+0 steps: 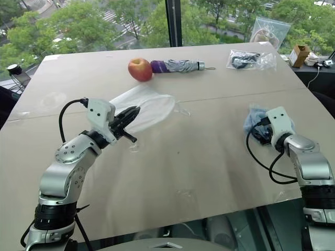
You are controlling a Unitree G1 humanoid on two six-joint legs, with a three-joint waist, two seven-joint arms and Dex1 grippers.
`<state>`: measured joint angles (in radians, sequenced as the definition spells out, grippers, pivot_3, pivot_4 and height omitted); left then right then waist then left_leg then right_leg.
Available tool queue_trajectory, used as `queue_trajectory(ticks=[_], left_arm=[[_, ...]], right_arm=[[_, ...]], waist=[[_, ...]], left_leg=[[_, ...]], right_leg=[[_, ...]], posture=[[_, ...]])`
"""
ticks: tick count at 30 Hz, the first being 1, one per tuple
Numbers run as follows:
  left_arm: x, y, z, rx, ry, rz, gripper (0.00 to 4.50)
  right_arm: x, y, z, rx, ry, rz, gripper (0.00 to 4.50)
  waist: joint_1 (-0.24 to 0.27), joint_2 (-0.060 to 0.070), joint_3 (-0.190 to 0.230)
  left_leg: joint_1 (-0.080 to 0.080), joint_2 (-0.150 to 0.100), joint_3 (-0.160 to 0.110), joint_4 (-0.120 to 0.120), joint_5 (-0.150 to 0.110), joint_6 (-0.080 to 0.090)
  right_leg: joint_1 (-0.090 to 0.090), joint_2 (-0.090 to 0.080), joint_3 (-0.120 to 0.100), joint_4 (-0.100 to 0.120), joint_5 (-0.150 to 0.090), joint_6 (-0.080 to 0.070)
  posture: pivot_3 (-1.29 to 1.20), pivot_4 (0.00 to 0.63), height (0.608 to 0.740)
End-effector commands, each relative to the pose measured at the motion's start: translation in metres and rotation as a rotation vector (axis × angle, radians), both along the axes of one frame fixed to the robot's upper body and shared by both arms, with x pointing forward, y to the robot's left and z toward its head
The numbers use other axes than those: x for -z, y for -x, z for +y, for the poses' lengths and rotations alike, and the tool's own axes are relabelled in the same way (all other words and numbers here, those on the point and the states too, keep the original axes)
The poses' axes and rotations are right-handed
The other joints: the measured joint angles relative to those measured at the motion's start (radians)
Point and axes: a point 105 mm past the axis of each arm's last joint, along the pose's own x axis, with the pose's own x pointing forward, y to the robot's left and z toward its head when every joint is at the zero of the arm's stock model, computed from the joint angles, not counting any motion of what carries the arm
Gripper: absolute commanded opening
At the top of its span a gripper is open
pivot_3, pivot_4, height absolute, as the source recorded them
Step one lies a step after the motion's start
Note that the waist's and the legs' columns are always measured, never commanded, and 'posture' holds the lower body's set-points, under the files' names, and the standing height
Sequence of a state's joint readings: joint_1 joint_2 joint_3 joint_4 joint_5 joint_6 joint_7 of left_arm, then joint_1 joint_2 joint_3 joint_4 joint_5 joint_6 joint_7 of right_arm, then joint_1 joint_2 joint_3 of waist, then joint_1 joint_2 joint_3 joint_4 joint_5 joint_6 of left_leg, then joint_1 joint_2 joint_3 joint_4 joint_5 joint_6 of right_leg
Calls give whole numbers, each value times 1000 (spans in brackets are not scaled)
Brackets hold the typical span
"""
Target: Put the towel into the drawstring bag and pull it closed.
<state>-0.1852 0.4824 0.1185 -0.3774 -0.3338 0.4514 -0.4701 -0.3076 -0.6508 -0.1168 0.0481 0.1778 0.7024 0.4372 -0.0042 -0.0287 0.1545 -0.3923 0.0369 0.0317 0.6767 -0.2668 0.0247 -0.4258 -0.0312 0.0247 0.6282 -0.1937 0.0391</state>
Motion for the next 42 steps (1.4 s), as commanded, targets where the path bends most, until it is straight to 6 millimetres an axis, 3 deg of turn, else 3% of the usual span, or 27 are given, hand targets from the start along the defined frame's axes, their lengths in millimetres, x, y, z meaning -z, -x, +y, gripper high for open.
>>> queue_trajectory(ticks=[1, 6, 10, 14, 17, 19, 22, 24, 27, 32, 42], left_arm=[[-12, 3, 3, -16, -11, -58, 0], [-13, 2, 4, -20, -11, -61, 0], [-14, 2, 3, -12, -6, -62, 0], [-15, 2, -3, 18, -3, -60, 0], [-16, 1, -6, 39, 4, -59, 0], [-18, 2, -12, 67, 18, -55, 0], [-19, 4, -18, 96, 30, -48, 0], [-21, 6, -25, 126, 54, -46, 0], [-25, 7, -30, 142, 90, -44, 0], [-30, 7, -37, 156, 168, -32, 0], [-29, 15, -61, 214, 216, -8, 0]], right_arm=[[23, 11, -25, 169, -36, 131, 2376], [24, 10, -18, 153, -69, 143, 91], [7, 3, 13, 9, -178, 66, 12], [-48, 7, 93, -345, -432, -68, 12], [-73, 13, 122, -472, -494, -121, 12], [-101, 18, 160, -580, -586, -193, 12], [-117, 24, 190, -668, -628, -219, 12], [-116, 27, 213, -725, -596, -219, 12], [-100, 31, 231, -771, -532, -184, 12], [-64, 36, 244, -867, -316, -121, 12], [-52, 42, 266, -972, -283, -72, 12]], waist=[[4, -1, 0], [15, -3, -2], [15, -4, -2], [-10, -2, -1], [-17, 4, 2], [-14, 5, 3], [-11, 5, 3], [-7, 5, 3], [-3, 5, 3], [-7, 5, 3], [-10, 5, 3]], left_leg=[[0, 0, 0, 0, 0, 0], [2, 0, -2, 0, 0, 0], [2, 0, -3, 0, 0, 0], [2, 1, -3, 0, 0, 0], [3, 3, -7, -2, 0, 0], [3, 2, -8, -3, 0, 0], [1, 2, -9, -4, 0, 0], [-1, 2, -10, -5, 0, 0], [-7, 1, -10, -5, 0, 0], [-7, -2, -9, -4, 0, 0], [-5, 1, -10, -4, 0, 0]], right_leg=[[1, 0, 0, -1, 0, 0], [4, 0, 0, -2, 0, 0], [4, 1, -1, -2, 0, 0], [4, 2, -1, -1, 0, 0], [3, 4, -1, 0, 2, 3], [3, 5, -2, 0, 2, 4], [1, 5, -5, 0, 2, 3], [0, 5, -6, 0, 2, 3], [-4, 2, -8, -1, 2, 3], [-5, -2, -6, -2, 2, 4], [-4, 3, -7, 0, 2, 3]], posture=[[0, 150, 740], [0, 150, 740], [0, 150, 740], [0, 150, 740], [0, 150, 740], [0, 150, 740], [0, 150, 740], [0, 150, 740], [0, 150, 740], [0, 150, 740], [0, 150, 740]])
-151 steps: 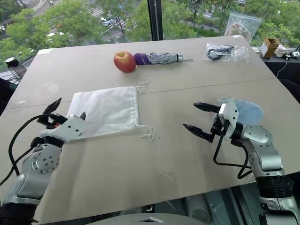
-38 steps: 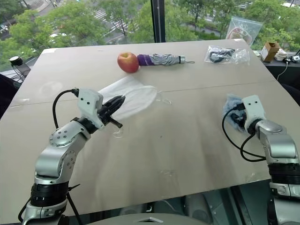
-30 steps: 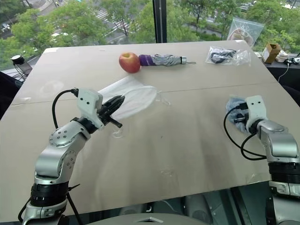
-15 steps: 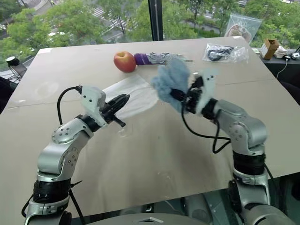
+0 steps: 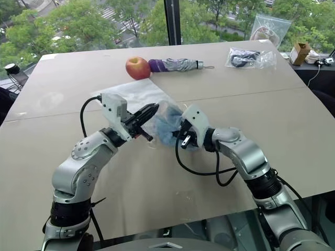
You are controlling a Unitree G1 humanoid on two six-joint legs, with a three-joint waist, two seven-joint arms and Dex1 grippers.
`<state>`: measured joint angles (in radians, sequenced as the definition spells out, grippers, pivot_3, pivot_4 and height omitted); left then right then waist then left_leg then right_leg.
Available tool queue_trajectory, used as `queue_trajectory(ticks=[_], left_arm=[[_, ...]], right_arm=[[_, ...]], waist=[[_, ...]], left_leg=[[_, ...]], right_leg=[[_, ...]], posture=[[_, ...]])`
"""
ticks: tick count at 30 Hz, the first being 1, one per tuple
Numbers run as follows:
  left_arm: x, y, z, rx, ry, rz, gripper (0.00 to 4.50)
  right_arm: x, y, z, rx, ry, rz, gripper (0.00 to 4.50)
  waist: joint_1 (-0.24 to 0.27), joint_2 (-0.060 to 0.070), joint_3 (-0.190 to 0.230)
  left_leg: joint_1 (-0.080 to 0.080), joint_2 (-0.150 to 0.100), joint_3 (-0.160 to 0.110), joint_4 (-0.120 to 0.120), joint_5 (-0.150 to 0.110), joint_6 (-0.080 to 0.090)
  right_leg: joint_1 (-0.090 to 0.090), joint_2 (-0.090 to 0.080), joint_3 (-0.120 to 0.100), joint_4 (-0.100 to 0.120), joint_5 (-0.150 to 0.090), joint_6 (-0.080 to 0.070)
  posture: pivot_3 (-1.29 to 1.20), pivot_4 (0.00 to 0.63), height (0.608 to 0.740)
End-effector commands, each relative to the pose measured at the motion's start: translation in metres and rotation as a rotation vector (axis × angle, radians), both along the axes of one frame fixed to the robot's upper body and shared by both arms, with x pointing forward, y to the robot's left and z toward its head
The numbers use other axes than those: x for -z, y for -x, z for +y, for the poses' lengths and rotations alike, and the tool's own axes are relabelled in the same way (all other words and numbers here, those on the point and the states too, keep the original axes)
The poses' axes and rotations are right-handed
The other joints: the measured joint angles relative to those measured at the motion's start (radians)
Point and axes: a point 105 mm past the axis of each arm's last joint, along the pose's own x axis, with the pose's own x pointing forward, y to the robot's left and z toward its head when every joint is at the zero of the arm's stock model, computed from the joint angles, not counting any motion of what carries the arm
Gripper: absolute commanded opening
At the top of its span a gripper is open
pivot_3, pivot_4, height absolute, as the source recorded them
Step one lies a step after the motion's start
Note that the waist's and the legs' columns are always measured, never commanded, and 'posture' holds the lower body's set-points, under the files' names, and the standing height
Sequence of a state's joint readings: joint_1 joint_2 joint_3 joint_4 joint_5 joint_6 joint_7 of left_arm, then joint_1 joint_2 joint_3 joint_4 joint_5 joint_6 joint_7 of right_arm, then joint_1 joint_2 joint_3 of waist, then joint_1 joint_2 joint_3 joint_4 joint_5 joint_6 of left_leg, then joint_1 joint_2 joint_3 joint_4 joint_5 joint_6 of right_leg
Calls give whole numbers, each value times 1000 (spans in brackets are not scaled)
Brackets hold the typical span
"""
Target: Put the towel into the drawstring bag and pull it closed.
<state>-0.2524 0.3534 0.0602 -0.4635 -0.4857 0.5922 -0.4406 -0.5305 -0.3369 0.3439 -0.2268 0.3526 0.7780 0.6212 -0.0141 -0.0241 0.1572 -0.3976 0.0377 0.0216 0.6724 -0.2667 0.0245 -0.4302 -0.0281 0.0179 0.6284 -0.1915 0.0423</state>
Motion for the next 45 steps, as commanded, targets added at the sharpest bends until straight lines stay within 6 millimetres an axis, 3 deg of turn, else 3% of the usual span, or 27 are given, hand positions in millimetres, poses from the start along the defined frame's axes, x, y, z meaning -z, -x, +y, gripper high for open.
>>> queue_trajectory(ticks=[1, 8, 12, 14, 17, 23, 27, 31, 37, 40, 45], left_arm=[[-14, 7, -8, 30, 16, -55, 0], [-12, 5, -5, 6, 7, -52, 0], [-13, 10, -11, 47, 12, -54, 0], [-11, 17, -18, 96, 20, -41, 0], [-8, 26, -24, 150, 18, -19, 0], [-2, 38, -37, 235, 17, 22, 0], [-2, 40, -41, 257, 15, 26, 0], [-2, 40, -43, 274, 11, 24, 0], [-7, 35, -43, 277, 18, 10, 0], [-11, 25, -37, 235, 29, -5, 0], [-22, 0, -18, 117, 52, -36, 0]], right_arm=[[-13, 6, 12, -70, -12, -54, 12], [-13, 26, 20, -199, -4, -27, 12], [-12, 8, 16, -97, -17, -28, 12], [-27, -20, 14, 89, -164, 3, 12], [-46, -35, 16, 202, -366, 80, 12], [-94, -35, 28, 180, -938, 407, 12], [-105, -30, 33, 115, -1125, 622, 12], [-107, -42, 27, 160, -1310, 895, 12], [-81, -63, 24, 435, -1236, 989, 12], [-72, -61, 27, 476, -1160, 988, 12], [-45, -48, 29, 504, -853, 789, 2106]], waist=[[0, 0, 0], [1, 0, 0], [1, 0, 0], [-2, 0, 0], [-2, 0, 0], [7, 0, 0], [0, 0, 0], [-4, 0, 0], [-8, 1, 0], [-15, 1, 1], [-26, 1, 1]], left_leg=[[0, 0, 0, 0, 0, 0], [0, 0, 0, 0, 0, 0], [0, 0, 1, 0, 0, 0], [0, 0, 1, 0, 0, 0], [0, 1, 1, 0, 0, 0], [-1, 1, 0, -1, 0, 0], [-2, -1, -1, -1, 0, 0], [-1, -1, 0, -1, 0, 0], [-1, 1, 0, -2, 0, 0], [-1, 1, 0, -2, 0, 0], [-2, 1, 0, -2, 0, 0]], right_leg=[[0, 0, 0, 0, 0, 0], [0, -1, 0, -1, 0, 0], [0, -1, 0, -1, 0, 0], [0, -1, 0, -1, 0, 0], [-1, 1, 1, 1, 0, 0], [-1, 0, -1, 0, 0, 0], [0, -4, 1, -2, 0, 0], [-1, -2, 1, -1, 0, 0], [-1, 1, 0, -1, 0, 0], [-1, 1, 1, -1, 0, 0], [-1, 0, 1, -1, 0, 0]], posture=[[0, 150, 740], [0, 150, 740], [0, 150, 740], [0, 150, 740], [0, 150, 740], [0, 150, 740], [0, 150, 740], [0, 150, 740], [0, 150, 740], [0, 150, 740], [0, 150, 740]])
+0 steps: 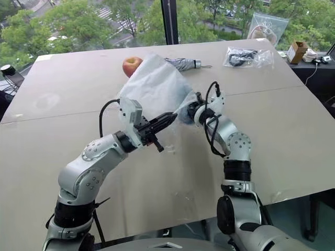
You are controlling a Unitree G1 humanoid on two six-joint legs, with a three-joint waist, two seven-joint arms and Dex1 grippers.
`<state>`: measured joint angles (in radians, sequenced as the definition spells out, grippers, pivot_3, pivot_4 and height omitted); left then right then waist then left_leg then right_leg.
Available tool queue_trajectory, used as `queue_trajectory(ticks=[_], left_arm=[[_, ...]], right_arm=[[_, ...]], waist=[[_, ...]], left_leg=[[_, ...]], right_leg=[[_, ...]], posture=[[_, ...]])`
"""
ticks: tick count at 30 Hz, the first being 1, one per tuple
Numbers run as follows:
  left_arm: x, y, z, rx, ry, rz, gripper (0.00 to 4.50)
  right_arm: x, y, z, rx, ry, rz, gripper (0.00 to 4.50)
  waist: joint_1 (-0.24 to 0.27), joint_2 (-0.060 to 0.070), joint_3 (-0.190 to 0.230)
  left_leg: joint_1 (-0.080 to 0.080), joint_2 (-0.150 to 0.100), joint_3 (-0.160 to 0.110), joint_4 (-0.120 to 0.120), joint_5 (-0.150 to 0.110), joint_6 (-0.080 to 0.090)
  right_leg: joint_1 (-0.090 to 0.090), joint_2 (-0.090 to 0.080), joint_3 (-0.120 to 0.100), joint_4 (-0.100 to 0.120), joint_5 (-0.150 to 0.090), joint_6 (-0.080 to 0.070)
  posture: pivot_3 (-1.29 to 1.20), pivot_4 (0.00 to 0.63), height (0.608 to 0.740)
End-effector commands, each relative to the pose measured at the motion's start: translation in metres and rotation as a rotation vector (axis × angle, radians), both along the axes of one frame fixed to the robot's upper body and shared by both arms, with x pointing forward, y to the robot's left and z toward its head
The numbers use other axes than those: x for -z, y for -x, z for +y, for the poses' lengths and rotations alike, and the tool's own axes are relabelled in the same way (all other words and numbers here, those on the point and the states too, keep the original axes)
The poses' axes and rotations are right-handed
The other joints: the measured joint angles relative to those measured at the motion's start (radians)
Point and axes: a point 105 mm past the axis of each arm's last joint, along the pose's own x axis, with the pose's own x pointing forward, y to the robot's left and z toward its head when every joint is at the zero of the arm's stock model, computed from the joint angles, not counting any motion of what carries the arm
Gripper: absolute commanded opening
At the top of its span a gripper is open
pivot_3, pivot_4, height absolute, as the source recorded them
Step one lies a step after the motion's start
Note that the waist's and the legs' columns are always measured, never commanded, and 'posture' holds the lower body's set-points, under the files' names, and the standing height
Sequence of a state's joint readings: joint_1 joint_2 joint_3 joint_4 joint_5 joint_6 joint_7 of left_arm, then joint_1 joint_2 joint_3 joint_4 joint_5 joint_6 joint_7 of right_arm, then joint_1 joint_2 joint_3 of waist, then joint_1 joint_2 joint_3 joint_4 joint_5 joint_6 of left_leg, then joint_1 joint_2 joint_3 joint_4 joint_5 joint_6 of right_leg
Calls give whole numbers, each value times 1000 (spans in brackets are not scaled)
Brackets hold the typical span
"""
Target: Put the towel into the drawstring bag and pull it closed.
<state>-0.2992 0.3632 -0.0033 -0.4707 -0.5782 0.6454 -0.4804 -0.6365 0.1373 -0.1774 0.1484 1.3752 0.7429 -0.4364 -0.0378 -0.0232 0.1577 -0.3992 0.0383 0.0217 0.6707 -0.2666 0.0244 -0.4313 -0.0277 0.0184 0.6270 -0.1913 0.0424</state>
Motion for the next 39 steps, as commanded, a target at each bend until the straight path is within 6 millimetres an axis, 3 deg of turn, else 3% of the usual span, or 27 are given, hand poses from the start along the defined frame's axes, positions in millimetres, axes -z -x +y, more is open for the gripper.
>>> queue_trajectory(ticks=[1, 4, 10, 14, 18, 25, 32, 35, 39], left_arm=[[-20, -13, 14, -73, 39, -72, 0], [-26, -21, 26, -114, 45, -83, 0], [-31, -26, 34, -131, 73, -85, 0], [-26, -25, 34, -129, 78, -68, 0], [-23, -25, 33, -128, 86, -56, 0], [-24, -24, 32, -128, 89, -58, 0], [-20, -21, 31, -120, 80, -47, 0], [-20, -21, 31, -118, 75, -45, 0], [-19, -21, 31, -119, 73, -42, 0]], right_arm=[[-17, 16, 21, -88, 125, -176, 2587], [-17, 23, 6, -131, 187, -270, 3933], [-16, 33, -34, -179, 321, -411, 3933], [-20, 50, -55, -268, 450, -578, 3933], [-7, 59, -46, -373, 627, -689, 3933], [10, 50, -21, -407, 780, -806, 3933], [30, 33, -12, -393, 971, -862, 3933], [33, 25, -14, -370, 1052, -891, 3191], [26, 23, -11, -343, 1028, -915, 1416]], waist=[[-3, 0, 0], [0, 0, 0], [8, 0, 0], [9, 0, 0], [-2, 0, 0], [2, 0, 0], [5, 0, 0], [7, 0, 0], [7, 0, 0]], left_leg=[[0, 0, 0, 0, 0, 0], [0, 0, -1, -1, 0, 0], [-2, -2, 0, 0, 0, 0], [-1, -2, 1, -1, 0, 0], [0, -1, 1, -1, 0, 0], [1, 1, 0, 0, 0, 0], [0, -1, 1, 0, 0, 0], [0, -1, 1, 0, 0, 0], [0, -1, 1, 0, 0, 0]], right_leg=[[0, 0, 0, 0, 0, 0], [0, 0, -1, 0, 0, 0], [0, -3, 0, -2, 0, 0], [0, -2, 0, -1, 0, 1], [0, 0, 0, -1, 0, 1], [0, 3, 1, 0, 0, 0], [0, 0, 3, -1, 0, 0], [-1, 0, 2, -1, 0, 0], [-1, 0, 1, -1, 0, 0]], posture=[[0, 150, 740], [0, 150, 740], [0, 150, 740], [0, 150, 740], [0, 150, 740], [0, 150, 740], [0, 150, 740], [0, 150, 740], [0, 150, 740]])
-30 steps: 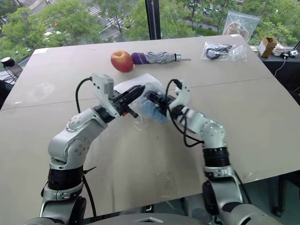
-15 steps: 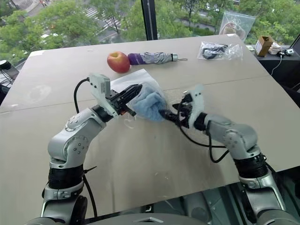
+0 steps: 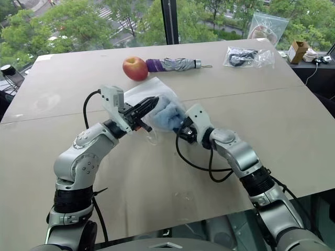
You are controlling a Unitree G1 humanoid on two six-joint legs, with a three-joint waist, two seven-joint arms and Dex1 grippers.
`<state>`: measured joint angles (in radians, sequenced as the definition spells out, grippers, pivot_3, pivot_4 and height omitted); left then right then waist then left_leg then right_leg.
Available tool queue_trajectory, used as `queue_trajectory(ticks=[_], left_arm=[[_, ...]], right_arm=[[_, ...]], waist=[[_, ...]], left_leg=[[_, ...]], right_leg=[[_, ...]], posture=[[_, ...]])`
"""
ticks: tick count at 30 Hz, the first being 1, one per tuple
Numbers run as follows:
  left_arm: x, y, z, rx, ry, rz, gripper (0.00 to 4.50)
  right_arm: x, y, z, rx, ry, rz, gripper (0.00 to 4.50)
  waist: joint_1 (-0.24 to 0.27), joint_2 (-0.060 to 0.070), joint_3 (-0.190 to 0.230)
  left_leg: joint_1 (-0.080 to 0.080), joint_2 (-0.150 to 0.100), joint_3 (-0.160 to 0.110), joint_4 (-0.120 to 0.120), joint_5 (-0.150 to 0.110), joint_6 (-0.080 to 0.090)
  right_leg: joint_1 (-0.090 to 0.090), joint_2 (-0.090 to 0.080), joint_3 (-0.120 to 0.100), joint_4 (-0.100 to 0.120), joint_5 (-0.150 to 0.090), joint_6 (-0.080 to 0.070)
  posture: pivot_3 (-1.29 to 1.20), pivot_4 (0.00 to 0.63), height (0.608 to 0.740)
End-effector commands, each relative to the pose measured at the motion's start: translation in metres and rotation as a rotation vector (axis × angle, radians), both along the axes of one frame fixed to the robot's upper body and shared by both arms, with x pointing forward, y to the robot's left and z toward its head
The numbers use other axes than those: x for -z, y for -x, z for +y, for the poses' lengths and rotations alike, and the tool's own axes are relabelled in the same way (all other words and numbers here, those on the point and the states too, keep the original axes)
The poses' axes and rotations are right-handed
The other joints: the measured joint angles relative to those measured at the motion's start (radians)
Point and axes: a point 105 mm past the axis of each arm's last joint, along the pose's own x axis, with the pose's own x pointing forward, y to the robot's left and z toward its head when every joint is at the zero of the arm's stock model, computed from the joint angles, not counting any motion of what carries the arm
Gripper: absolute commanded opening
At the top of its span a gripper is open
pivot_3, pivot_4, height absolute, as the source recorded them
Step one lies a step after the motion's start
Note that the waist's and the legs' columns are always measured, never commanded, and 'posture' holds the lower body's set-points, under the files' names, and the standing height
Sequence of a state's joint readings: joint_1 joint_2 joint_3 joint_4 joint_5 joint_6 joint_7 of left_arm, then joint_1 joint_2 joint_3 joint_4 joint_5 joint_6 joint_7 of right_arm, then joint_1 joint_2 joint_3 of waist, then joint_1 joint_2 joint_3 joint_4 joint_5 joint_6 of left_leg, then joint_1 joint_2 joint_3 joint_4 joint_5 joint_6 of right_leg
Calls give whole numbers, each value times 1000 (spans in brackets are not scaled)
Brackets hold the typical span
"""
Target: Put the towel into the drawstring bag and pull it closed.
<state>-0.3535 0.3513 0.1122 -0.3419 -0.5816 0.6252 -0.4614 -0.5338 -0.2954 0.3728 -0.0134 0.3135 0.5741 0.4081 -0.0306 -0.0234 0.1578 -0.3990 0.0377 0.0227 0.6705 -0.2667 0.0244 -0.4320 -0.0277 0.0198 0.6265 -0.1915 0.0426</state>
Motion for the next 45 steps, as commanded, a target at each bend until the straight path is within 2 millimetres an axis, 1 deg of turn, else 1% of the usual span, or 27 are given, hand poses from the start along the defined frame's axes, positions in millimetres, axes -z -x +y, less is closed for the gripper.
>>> queue_trajectory(ticks=[1, 2, 3, 4, 8, 10, 11, 13, 15, 16, 18, 19, 20, 21, 22, 23, 24, 26, 27, 29, 31, 33, 35, 37, 38, 42, 45], left_arm=[[-12, 7, -3, 25, -1, -56, 0], [-11, 7, -4, 28, -4, -54, 0], [-11, 7, -5, 30, -6, -53, 0], [-10, 7, -6, 36, -7, -52, 0], [-7, 11, -14, 80, -24, -47, 0], [-6, 12, -17, 96, -26, -46, 0], [-6, 12, -17, 100, -26, -46, 0], [-6, 13, -20, 116, -24, -46, 0], [-7, 15, -25, 137, -20, -49, 0], [-8, 15, -26, 140, -17, -51, 0], [-10, 14, -26, 136, -12, -57, 0], [-12, 13, -24, 127, -9, -61, 0], [-13, 12, -22, 121, -7, -64, 0], [-14, 12, -20, 113, -3, -65, 0], [-14, 11, -18, 104, -5, -66, 0], [-13, 10, -15, 95, -9, -65, 0], [-13, 9, -13, 89, -13, -64, 0], [-11, 8, -10, 79, -21, -62, 0], [-11, 7, -9, 74, -24, -61, 0], [-11, 6, -6, 66, -27, -62, 0], [-11, 4, -5, 64, -30, -63, 0], [-11, 4, -4, 62, -28, -62, 0], [-10, 4, -4, 63, -29, -62, 0], [-10, 3, -5, 62, -32, -62, 0], [-10, 4, -4, 60, -34, -63, 0], [-11, 4, 1, 41, -39, -70, 0], [-12, 4, 7, 14, -47, -75, 0]], right_arm=[[-24, -5, 4, -1, -48, -83, 1039], [-28, -6, 6, 2, -67, -89, 536], [-31, -7, 8, 2, -85, -93, 168], [-37, -6, 11, -7, -113, -98, 73], [-75, -5, 29, -47, -311, -101, 73], [-87, -6, 37, -59, -382, -85, 73], [-90, -7, 40, -62, -400, -77, 73], [-92, -8, 50, -76, -432, -58, 73], [-87, -12, 66, -71, -449, -26, 73], [-82, -16, 71, -50, -450, -11, 73], [-73, -23, 71, 3, -428, 4, 73], [-71, -24, 70, 1, -413, -3, 73], [-70, -24, 69, -6, -404, -10, 787], [-69, -23, 67, -18, -406, -5, 1059], [-69, -20, 60, -29, -408, -17, 1510], [-69, -18, 51, -31, -409, -32, 1979], [-69, -16, 43, -29, -407, -43, 2305], [-66, -11, 25, -32, -401, -37, 3218], [-64, -5, 14, -49, -390, -32, 3537], [-60, 10, -14, -97, -327, -43, 3537], [-56, 14, -34, -94, -247, -68, 3537], [-48, 6, -49, -30, -163, -89, 3537], [-30, -3, -58, 20, -40, -105, 3537], [-16, -9, -62, 36, 43, -115, 3537], [-11, -14, -59, 42, 54, -122, 3537], [4, -27, -49, 30, 126, -149, 3537], [10, -46, -45, 67, 168, -176, 3537]], waist=[[0, 0, 0], [-1, 0, 0], [-1, 0, 0], [-1, 0, 0], [-2, 0, 0], [-1, 0, 0], [-1, 0, 0], [-1, 0, 0], [-2, 0, 0], [-3, 0, 0], [-5, 0, 0], [-5, 0, 0], [-4, 0, 0], [-1, 0, 0], [1, 0, 0], [3, 0, 0], [5, 0, 0], [11, 0, 0], [16, 0, 0], [18, 0, 0], [20, 0, 0], [16, 0, 0], [9, 0, 0], [8, 0, 0], [9, 0, 0], [8, 0, 0], [2, 0, 0]], left_leg=[[0, 0, 0, 0, 0, 0], [0, 0, 0, 0, 0, 0], [0, 0, 0, 0, 0, 0], [0, 0, 0, 0, 0, 0], [0, 0, 0, 0, 0, 0], [0, 0, -1, 0, 0, 0], [0, 0, -1, 0, 0, 0], [0, 0, -1, 0, 0, 0], [0, 0, -1, 0, 0, 0], [0, 0, 0, 0, 0, 0], [0, 0, 0, 0, 0, 0], [0, 0, 0, 0, 0, 0], [0, 0, -1, 0, 0, 0], [0, 0, -1, 0, 0, 0], [0, 0, -1, 0, 0, 0], [-1, 0, -1, 0, 0, 0], [-1, -1, -1, 0, 0, 0], [-1, -1, -1, 0, 0, 0], [-1, -1, -1, 0, 0, 0], [-1, -1, 0, 0, 0, 0], [-1, -1, -1, 0, 0, 0], [-1, -1, 0, 0, 0, 0], [1, -1, 1, 0, 0, 0], [2, 0, 1, 0, 0, 0], [2, 1, 0, 0, 0, 0], [2, 1, 0, 0, 0, 0], [2, 1, 2, 0, 0, 0]], right_leg=[[0, 0, 0, 0, 0, 0], [0, 0, 0, 0, 0, 0], [0, 0, 0, 0, 0, 0], [0, 0, 0, 0, 0, 0], [0, 0, 0, 0, 0, 0], [0, 0, 0, 1, 0, 0], [0, 0, 0, 1, 0, 0], [0, 0, -1, 1, 0, 0], [0, 0, -1, 1, 0, 0], [0, 0, -1, 1, 0, 0], [0, 0, 0, 1, 0, 0], [0, 0, 0, 1, 0, 0], [0, 0, -1, 1, 0, 0], [-1, 0, -1, 1, 0, 0], [0, -1, -2, 1, 0, 0], [0, -2, -2, 1, 0, 0], [0, -3, -2, 0, 0, 0], [0, -3, -1, 0, 0, 0], [0, -4, -1, 0, 0, 0], [0, -3, -1, 0, 0, 0], [0, -3, -3, 0, 0, 0], [0, -3, -2, 0, 0, 0], [0, -1, 0, 0, 0, 0], [0, 1, 1, 0, 0, 0], [0, 2, 0, 1, 0, 0], [0, 3, 1, 2, 0, 0], [0, 3, 3, 1, 0, 0]], posture=[[0, 150, 740], [0, 150, 740], [0, 150, 740], [0, 150, 740], [0, 150, 740], [0, 150, 740], [0, 150, 740], [0, 150, 740], [0, 150, 740], [0, 150, 740], [0, 150, 740], [0, 150, 740], [0, 150, 740], [0, 150, 740], [0, 150, 740], [0, 150, 740], [0, 150, 740], [0, 150, 740], [0, 150, 740], [0, 150, 740], [0, 150, 740], [0, 150, 740], [0, 150, 740], [0, 150, 740], [0, 150, 740], [0, 150, 740], [0, 150, 740]])
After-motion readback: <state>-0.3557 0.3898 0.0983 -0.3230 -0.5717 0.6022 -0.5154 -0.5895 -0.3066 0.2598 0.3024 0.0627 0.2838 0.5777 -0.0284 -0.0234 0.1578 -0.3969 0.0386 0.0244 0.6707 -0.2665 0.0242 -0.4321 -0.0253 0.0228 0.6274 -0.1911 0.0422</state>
